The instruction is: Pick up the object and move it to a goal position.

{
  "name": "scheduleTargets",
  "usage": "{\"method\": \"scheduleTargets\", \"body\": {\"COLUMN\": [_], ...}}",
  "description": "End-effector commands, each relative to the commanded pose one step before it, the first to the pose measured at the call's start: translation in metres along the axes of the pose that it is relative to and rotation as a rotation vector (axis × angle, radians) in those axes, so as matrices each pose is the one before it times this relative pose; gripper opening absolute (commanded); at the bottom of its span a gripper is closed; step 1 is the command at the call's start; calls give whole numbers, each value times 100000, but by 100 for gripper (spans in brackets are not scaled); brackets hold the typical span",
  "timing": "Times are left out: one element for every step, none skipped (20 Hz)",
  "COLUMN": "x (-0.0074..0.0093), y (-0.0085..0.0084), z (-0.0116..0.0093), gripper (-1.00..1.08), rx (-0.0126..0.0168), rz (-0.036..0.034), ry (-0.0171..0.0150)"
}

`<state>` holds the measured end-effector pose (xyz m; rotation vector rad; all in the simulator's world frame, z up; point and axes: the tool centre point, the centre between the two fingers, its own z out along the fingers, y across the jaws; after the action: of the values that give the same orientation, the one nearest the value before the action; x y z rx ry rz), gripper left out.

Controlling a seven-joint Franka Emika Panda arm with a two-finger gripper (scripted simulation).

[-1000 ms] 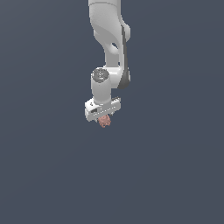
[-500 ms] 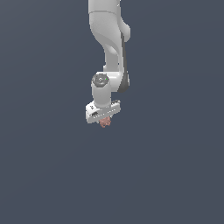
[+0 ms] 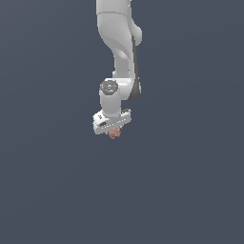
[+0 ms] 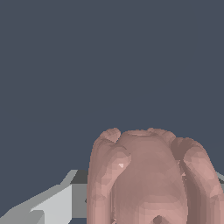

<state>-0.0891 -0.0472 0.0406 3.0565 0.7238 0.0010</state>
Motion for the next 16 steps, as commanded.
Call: {"method": "scheduleTargets", "body": {"x": [40, 53, 75, 96, 118, 140, 161, 183, 205, 227, 250, 272, 300, 314, 332, 349], "y": [55, 58, 81, 105, 128, 152, 175, 199, 223, 246, 270, 294, 308, 338, 358, 376], "z": [-61, -98, -137, -176, -215, -254, -293, -332, -372, -411, -451, -490, -522, -562, -593, -622], "gripper": [-100, -100, -100, -100, -100, -100, -100, -100, -100, -100, -100, -100, -100, -100, -100, -100], "rx": [-12, 0, 0, 0, 0, 0, 0, 0, 0, 0, 0, 0, 58, 0, 0, 0], "rz": [13, 0, 0, 0, 0, 0, 0, 0, 0, 0, 0, 0, -28, 0, 0, 0], "ry": [-3, 0, 0, 0, 0, 0, 0, 0, 0, 0, 0, 0, 26, 0, 0, 0]}}
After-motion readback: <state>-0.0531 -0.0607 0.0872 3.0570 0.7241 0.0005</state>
